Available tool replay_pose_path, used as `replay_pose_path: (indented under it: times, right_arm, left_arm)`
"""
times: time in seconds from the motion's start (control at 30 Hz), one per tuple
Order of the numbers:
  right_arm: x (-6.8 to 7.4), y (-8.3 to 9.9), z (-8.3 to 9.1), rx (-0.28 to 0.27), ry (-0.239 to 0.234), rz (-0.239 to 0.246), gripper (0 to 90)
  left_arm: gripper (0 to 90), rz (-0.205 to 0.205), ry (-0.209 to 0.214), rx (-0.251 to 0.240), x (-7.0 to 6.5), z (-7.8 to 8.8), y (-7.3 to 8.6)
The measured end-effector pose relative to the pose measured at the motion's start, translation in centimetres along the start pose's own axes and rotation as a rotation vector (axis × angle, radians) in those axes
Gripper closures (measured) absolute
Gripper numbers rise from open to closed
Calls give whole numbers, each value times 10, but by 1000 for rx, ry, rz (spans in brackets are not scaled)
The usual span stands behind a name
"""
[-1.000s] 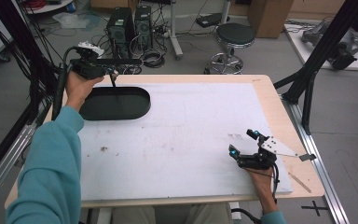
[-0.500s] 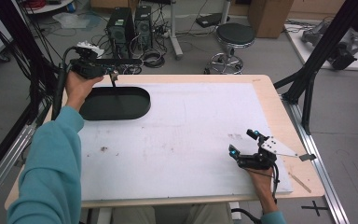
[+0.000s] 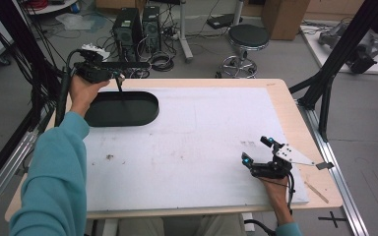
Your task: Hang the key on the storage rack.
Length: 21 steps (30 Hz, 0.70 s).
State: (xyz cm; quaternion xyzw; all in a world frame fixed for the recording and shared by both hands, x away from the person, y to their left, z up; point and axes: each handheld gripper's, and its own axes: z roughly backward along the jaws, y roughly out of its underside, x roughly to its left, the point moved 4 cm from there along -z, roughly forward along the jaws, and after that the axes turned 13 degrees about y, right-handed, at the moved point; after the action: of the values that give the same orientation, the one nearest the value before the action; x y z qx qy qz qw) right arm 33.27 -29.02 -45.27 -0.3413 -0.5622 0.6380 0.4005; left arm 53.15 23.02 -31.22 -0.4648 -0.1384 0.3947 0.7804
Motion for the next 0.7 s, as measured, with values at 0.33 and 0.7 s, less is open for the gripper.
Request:
replay_pose_path:
  times: [0.33,0.7]
  right_arm:
    - [0,0,0,-1,-1,0,4]
    - [0,0,0,-2,-2,3,4]
  left_arm:
    - [678,-90,-163,-48,4,4,0]
    - [17,-175,9,-190,-20,29,22]
